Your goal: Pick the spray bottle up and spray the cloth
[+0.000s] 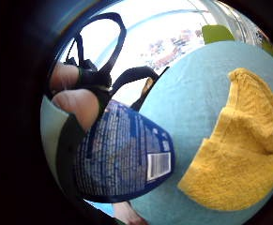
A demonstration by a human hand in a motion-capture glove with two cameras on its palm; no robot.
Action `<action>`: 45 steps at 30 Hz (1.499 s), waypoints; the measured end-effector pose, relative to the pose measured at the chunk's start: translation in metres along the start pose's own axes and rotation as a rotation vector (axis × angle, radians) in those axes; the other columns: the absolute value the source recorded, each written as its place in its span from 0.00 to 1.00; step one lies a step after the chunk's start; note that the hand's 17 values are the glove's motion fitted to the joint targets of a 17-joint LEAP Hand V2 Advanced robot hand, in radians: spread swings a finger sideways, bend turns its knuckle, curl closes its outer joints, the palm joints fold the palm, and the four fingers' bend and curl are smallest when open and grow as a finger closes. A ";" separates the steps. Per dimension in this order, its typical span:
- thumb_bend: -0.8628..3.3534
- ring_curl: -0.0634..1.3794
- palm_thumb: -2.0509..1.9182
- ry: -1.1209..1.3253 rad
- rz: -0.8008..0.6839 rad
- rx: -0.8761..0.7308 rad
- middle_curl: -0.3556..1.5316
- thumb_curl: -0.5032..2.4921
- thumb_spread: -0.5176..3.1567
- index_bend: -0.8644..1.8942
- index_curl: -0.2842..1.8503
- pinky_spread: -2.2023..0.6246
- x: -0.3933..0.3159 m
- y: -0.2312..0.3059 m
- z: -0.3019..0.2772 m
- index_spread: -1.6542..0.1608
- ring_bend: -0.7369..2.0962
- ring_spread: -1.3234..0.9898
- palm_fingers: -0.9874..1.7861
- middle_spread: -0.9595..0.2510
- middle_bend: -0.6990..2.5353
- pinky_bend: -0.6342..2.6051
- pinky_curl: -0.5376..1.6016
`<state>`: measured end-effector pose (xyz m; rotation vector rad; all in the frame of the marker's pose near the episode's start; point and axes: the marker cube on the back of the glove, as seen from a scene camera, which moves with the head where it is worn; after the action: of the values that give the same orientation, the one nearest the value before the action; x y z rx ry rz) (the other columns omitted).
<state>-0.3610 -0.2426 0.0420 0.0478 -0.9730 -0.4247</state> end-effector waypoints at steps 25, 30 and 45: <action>0.20 0.30 0.68 0.828 0.167 -0.043 0.42 0.30 0.43 0.36 0.27 0.85 0.024 0.178 -0.206 0.75 0.38 0.57 0.66 0.73 0.27 0.26 0.42; 0.20 0.29 0.67 0.945 0.205 -0.059 0.41 0.29 0.43 0.36 0.27 0.85 0.034 0.227 -0.227 0.74 0.37 0.57 0.65 0.73 0.27 0.26 0.42; 0.20 0.29 0.67 1.041 0.233 -0.118 0.40 0.28 0.44 0.37 0.28 0.86 0.045 0.263 -0.243 0.74 0.36 0.57 0.65 0.74 0.27 0.26 0.42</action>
<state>-0.0560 -0.0545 -0.0010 0.0397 0.0753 -0.1864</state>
